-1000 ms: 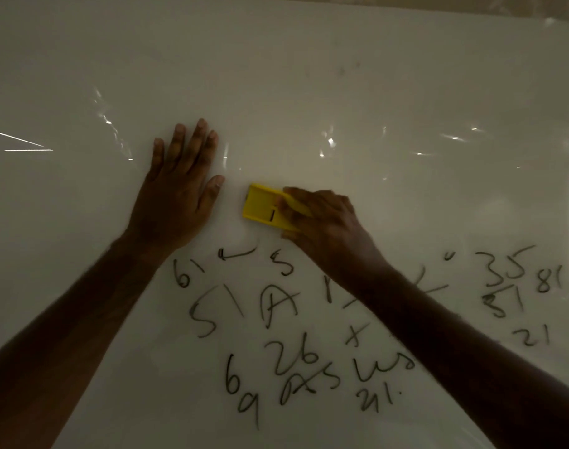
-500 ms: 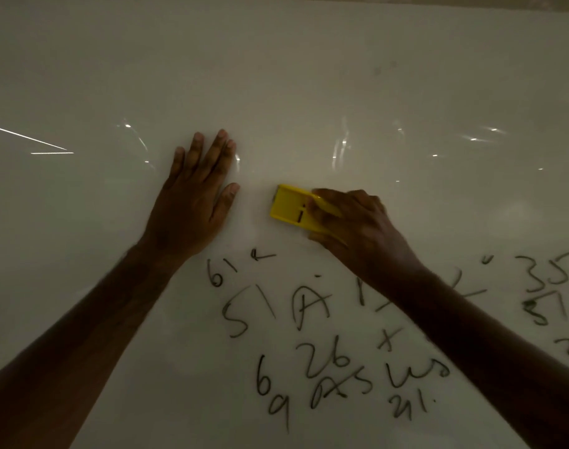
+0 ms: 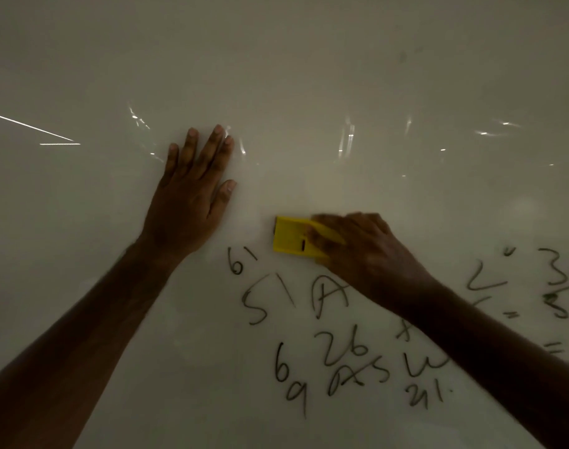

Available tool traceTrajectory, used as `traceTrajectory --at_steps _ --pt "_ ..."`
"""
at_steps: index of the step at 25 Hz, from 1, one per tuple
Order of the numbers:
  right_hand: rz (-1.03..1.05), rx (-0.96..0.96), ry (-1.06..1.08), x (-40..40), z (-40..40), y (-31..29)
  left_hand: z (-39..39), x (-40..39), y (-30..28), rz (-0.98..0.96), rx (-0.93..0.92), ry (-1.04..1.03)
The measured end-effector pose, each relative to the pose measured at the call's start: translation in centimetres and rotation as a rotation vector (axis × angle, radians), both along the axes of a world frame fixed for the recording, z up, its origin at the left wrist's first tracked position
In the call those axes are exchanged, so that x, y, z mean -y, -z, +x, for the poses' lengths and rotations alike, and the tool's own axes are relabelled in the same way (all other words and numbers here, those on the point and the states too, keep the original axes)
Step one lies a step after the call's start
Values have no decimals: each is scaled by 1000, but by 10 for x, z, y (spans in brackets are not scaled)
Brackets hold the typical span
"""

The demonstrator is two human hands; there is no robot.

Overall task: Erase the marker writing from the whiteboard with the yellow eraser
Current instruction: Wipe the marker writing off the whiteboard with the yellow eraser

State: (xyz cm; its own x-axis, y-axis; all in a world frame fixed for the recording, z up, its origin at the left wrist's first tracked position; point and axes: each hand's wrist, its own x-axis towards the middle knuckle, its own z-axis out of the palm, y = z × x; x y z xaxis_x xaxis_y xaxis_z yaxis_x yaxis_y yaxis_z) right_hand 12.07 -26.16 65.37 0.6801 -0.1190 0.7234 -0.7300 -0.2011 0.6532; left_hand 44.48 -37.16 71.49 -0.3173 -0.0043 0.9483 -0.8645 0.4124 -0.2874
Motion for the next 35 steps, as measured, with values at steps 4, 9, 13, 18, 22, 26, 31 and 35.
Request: traceTrajectory --at_steps 4,9,13,18,22,26,31,35 --pt "-62 119 -41 20 53 -17 -1 -1 -1 -4 10 3" --pt "-3 -48 -54 22 73 34 6 -3 0 0 23 -10" --pt "32 -133 -21 7 36 42 4 -3 6 11 -10 -19" --pt "-50 48 23 11 47 2 0 -2 8 -12 -37 -7" --pt "7 -6 -58 24 90 22 3 -2 9 6 -29 11" --pt "57 -158 -57 12 63 65 4 -3 9 12 -31 3" --pt "107 -107 16 -7 11 46 -7 -4 18 15 -107 -7" --pt "45 39 -16 3 38 27 -13 -4 22 3 -146 -17"
